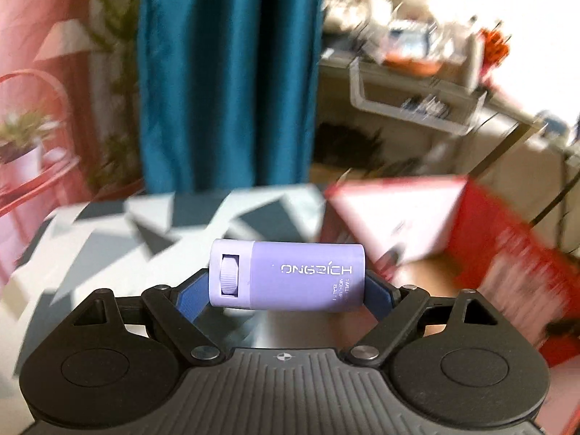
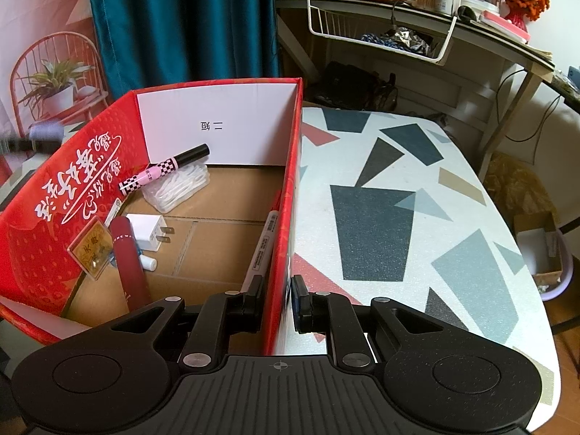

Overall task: Organize rigid objects
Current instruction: 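Carry the purple case with the left gripper over the box, then open the left gripper to drop the purple case into the box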

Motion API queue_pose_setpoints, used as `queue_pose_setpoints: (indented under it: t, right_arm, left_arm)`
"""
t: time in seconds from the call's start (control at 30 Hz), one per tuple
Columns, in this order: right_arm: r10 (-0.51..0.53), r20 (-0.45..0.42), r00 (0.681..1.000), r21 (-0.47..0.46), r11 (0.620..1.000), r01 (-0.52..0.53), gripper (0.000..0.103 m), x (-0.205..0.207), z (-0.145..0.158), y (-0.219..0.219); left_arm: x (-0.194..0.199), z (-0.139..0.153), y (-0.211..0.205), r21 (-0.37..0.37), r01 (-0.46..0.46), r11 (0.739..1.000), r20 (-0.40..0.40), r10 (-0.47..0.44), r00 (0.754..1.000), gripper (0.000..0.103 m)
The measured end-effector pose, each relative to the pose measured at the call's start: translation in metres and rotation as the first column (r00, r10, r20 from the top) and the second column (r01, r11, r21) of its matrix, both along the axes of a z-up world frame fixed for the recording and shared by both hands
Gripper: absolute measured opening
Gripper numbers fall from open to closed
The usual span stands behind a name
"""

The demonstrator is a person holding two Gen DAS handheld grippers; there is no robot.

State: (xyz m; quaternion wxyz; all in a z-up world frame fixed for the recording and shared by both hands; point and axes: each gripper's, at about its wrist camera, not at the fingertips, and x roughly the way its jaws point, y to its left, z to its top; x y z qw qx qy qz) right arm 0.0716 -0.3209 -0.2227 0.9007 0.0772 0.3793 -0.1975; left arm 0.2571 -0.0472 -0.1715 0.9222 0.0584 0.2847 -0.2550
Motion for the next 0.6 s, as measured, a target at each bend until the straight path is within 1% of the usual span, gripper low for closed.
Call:
queue_pose_setpoints:
  t: [0.07, 0.13, 0.2, 0.3, 0.4, 0.5, 0.6]
  right_arm:
    - [0.001, -0.001, 1.000, -0.002, 1.000, -0.001, 0.014, 0.000, 0.000, 0.000]
    - [0.001, -0.002, 1.000, -0.002, 1.000, -0.001, 0.014, 0.000, 0.000, 0.000]
    - [0.001, -0.002, 1.000, -0.002, 1.000, -0.001, 0.014, 0.000, 0.000, 0.000]
    - [0.002, -0.002, 1.000, -0.001, 1.000, -0.002, 0.014, 0.000, 0.000, 0.000]
    - [0.001, -0.002, 1.000, -0.002, 1.000, -0.001, 0.014, 0.000, 0.000, 0.000]
    - [0.002, -0.002, 1.000, -0.002, 1.000, -0.002, 0.014, 0.000, 0.001, 0.000]
    - [0.003, -0.002, 1.000, 0.001, 1.000, -0.003, 0.015, 0.001, 0.000, 0.000]
  left_arm:
    - [-0.002, 0.012, -0.014, 0.001, 0.051, 0.999, 0.041, -0.051, 0.998, 0.089]
    - [-0.006, 0.018, -0.033, 0.029, 0.119, 0.992, 0.078, -0.121, 0.990, 0.089]
    - [-0.009, 0.019, -0.052, 0.065, 0.177, 0.982, 0.087, -0.183, 0.979, 0.089]
    - [-0.008, 0.013, -0.078, 0.123, 0.254, 0.959, 0.071, -0.264, 0.962, 0.089]
    - [-0.008, 0.000, -0.094, 0.161, 0.291, 0.943, 0.045, -0.302, 0.952, 0.089]
    - [-0.005, -0.009, -0.102, 0.164, 0.321, 0.933, 0.010, -0.327, 0.945, 0.089]
    - [-0.003, -0.012, -0.105, 0.149, 0.345, 0.927, -0.006, -0.348, 0.937, 0.089]
